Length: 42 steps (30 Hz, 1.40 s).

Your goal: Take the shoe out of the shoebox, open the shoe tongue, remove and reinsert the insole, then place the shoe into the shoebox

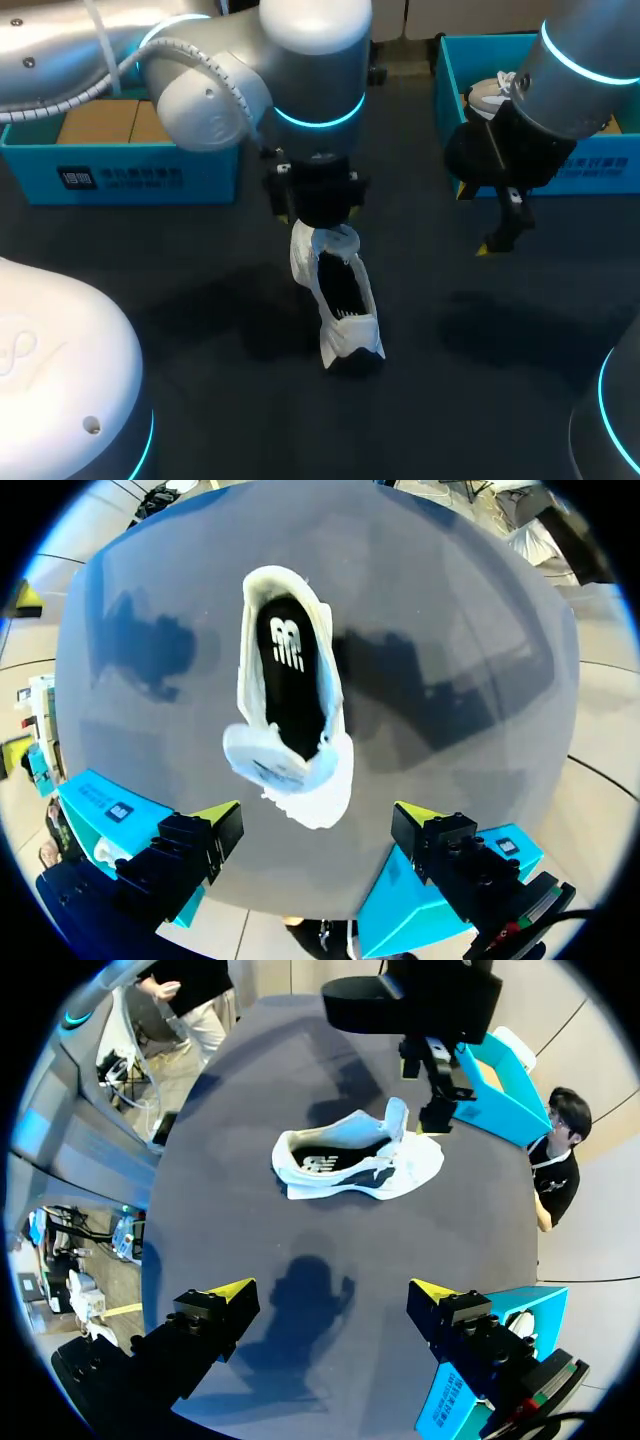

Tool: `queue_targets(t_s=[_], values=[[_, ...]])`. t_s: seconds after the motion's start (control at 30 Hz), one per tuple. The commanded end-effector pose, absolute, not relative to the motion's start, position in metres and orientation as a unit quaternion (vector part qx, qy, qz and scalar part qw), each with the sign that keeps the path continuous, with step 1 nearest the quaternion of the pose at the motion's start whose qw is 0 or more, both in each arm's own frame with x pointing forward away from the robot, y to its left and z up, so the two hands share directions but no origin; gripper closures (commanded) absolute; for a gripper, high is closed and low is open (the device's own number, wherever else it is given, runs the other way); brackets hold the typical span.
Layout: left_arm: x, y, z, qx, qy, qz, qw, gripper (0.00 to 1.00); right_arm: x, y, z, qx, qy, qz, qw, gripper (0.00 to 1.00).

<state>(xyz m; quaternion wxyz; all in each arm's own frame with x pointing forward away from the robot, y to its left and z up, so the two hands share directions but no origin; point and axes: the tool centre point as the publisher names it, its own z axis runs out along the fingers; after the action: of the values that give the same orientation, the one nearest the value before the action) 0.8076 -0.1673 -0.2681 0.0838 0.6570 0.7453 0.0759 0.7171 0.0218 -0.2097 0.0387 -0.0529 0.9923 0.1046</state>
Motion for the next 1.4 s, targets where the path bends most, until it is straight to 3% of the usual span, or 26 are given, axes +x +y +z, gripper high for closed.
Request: queue_targets(t_s=[0.03,0.1,0.13,0.17,0.2,0.23,0.27,0.5,0.77,1.17,1.4], values=[[0.820,-0.170,-0.274,0.659,0.744,0.073,0.082,0.00,0.718,0.023,-0.211,-0.053,0.992,0.104,0.039,0.00],[0.825,-0.173,-0.277,0.662,0.742,0.076,0.077,0.00,0.718,0.023,-0.211,-0.053,0.992,0.104,0.039,0.00],[0.826,-0.174,-0.279,0.666,0.738,0.072,0.076,0.05,0.718,0.023,-0.211,-0.053,0.992,0.104,0.039,0.00],[0.827,-0.176,-0.281,0.668,0.737,0.069,0.070,0.18,0.718,0.023,-0.211,-0.053,0.992,0.104,0.039,0.00],[0.827,-0.177,-0.282,0.668,0.737,0.068,0.070,0.18,0.718,0.023,-0.211,-0.053,0.992,0.104,0.039,0.00],[0.828,-0.178,-0.285,0.670,0.736,0.069,0.070,0.28,0.718,0.023,-0.211,-0.053,0.992,0.104,0.039,0.00],[0.828,-0.180,-0.289,0.672,0.734,0.066,0.067,0.51,0.718,0.023,-0.211,-0.053,0.992,0.104,0.039,0.00],[0.822,-0.185,-0.303,0.681,0.728,0.053,0.051,0.53,0.718,0.023,-0.211,-0.053,0.992,0.104,0.039,0.00],[0.805,-0.184,-0.312,0.687,0.725,0.035,0.042,0.62,0.718,0.023,-0.211,-0.053,0.992,0.104,0.039,0.00],[0.773,-0.187,-0.312,0.684,0.728,0.020,0.046,0.61,0.718,0.023,-0.211,-0.053,0.992,0.104,0.039,0.00],[0.762,-0.191,-0.324,0.679,0.733,0.013,0.043,0.66,0.718,0.023,-0.211,-0.053,0.992,0.104,0.039,0.00]])
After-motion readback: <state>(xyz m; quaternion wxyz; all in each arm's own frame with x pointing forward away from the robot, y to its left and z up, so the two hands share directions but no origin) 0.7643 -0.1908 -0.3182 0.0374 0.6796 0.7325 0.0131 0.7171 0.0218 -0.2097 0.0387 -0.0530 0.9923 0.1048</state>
